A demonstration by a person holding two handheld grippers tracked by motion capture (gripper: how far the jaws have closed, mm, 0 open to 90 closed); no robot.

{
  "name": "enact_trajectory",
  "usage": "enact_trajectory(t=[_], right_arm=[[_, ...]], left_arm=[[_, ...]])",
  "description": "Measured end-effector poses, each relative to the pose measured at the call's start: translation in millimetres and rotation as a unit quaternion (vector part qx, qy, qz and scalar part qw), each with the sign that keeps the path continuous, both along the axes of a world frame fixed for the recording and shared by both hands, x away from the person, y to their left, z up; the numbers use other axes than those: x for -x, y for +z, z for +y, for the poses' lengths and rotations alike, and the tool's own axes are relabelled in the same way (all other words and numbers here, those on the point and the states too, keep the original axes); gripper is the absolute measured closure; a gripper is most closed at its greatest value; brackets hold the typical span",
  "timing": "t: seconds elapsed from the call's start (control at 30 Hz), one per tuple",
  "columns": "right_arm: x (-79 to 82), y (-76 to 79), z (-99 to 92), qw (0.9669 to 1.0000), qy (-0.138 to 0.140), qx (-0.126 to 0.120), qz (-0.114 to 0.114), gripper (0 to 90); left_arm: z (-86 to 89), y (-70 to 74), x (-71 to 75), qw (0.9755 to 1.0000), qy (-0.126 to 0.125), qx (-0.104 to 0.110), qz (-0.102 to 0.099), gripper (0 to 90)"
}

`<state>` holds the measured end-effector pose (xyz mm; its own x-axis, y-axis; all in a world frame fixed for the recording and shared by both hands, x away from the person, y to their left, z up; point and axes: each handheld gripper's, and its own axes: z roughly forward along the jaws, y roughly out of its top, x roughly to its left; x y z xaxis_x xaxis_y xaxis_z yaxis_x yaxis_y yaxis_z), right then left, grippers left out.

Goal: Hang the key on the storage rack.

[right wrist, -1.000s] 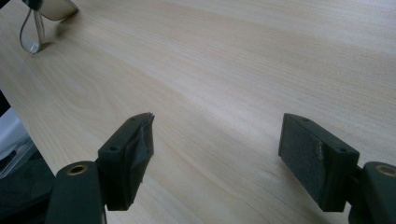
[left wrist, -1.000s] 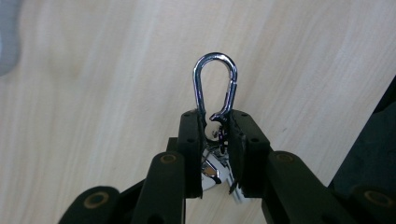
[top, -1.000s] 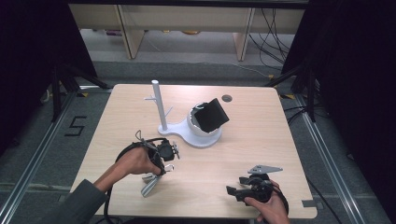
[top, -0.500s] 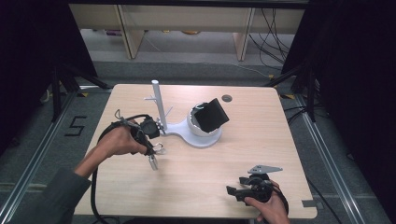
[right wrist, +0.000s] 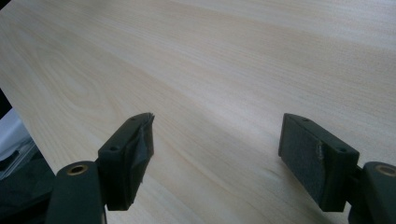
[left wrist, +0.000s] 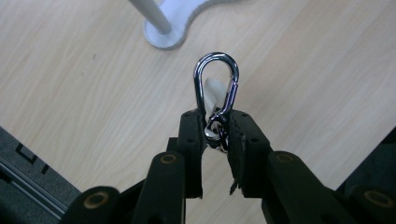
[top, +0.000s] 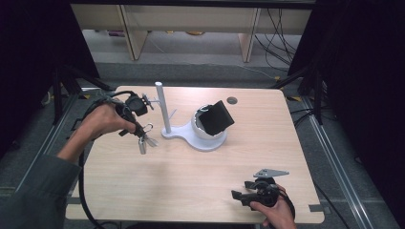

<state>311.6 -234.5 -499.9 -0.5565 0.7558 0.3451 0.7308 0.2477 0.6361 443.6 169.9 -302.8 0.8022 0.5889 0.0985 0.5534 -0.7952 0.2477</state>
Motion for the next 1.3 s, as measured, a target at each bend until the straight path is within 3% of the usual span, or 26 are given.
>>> enact_trajectory(t=[0.33,0.5,0.73,0.97,1.3], right_arm=[[0.5,-0.1,0.5,1.0,-0.001,0.0,0.004,27.4],[0.4,-1.0,1.5,0.9999,0.005,-0.009,0.008,27.4],[0.1,-1.5,2.4,1.0,0.0,0.0,0.005,27.4],[0.7,-1.0,1.8,1.0,0.006,-0.007,0.003,27.4],[1.4,0.1,1.3,1.0,0.005,0.001,0.004,27.4]], left_arm=[[14.7,15.3,-26.4,0.9986,0.049,0.012,-0.015,74.9],[14.6,22.3,-33.5,0.9979,0.06,0.019,-0.017,74.9],[15.7,27.8,-44.1,0.9968,0.074,0.021,-0.022,74.9],[10.3,27.3,-54.6,0.9967,0.077,0.011,-0.02,74.9],[4.2,25.0,-66.3,0.9962,0.084,0.017,-0.014,74.9]])
